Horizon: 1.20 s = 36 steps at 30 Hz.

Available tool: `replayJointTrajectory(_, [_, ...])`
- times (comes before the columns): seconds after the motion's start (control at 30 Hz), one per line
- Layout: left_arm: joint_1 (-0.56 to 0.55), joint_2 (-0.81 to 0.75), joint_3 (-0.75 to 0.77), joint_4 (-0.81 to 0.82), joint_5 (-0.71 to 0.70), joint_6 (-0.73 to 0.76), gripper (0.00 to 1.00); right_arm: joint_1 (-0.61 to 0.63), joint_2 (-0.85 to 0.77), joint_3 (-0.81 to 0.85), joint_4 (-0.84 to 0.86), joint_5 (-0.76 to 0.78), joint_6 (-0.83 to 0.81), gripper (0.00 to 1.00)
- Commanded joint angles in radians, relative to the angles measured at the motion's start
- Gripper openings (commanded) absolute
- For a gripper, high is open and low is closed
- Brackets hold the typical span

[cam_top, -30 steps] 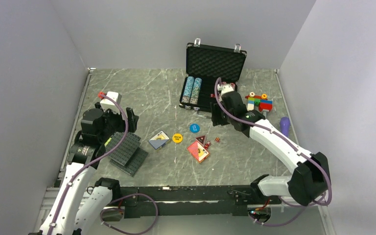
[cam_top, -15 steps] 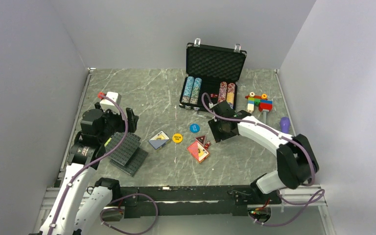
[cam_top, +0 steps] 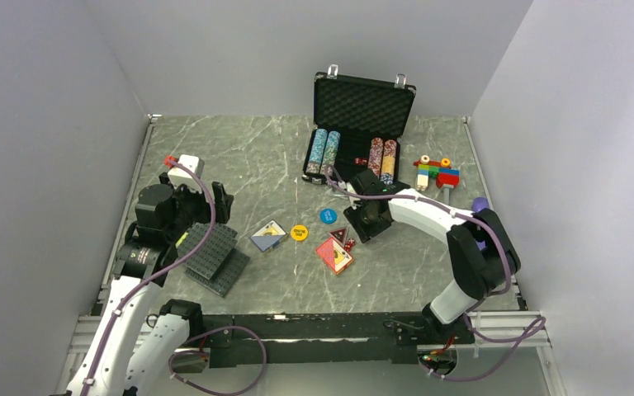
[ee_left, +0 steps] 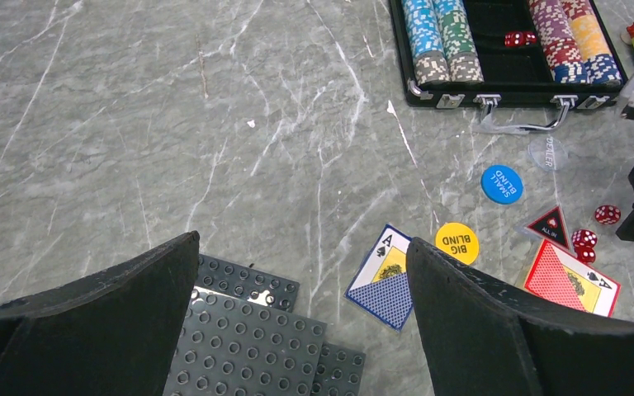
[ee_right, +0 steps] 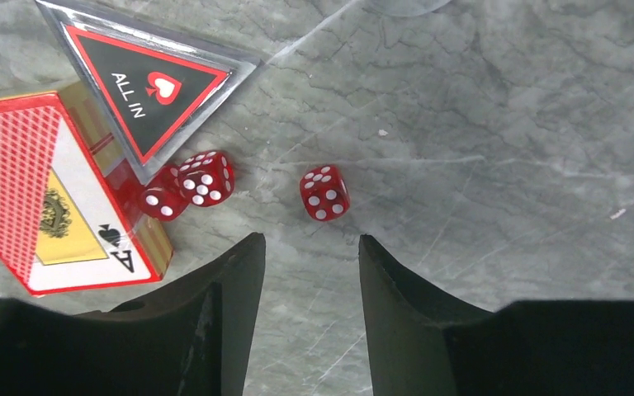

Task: Pack up texas hold em set

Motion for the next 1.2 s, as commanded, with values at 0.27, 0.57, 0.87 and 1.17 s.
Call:
replayJointTrajectory(0.27, [-0.004, -0.015, 0.004, 0.041, 0.010, 0.017, 0.99, 0.003, 0.063, 0.036, 0.080, -0.047, -0.114, 0.46])
replayJointTrajectory(0.57, [-0.004, -0.015, 0.004, 0.041, 0.010, 0.017, 0.99, 0.003, 0.091, 0.039, 0.091, -0.027, -0.129, 0.45])
replayJointTrajectory(0.87, [-0.004, -0.014, 0.004, 0.042, 0.011, 0.015, 0.99, 0.002, 0.103, 0.042, 0.097, 0.010, -0.139, 0.47])
replayJointTrajectory(1.17, [-0.004, -0.016, 0.004, 0.042, 0.016, 0.014, 0.99, 0.002, 0.108, 0.051, 0.086, 0.023, -0.129, 0.35])
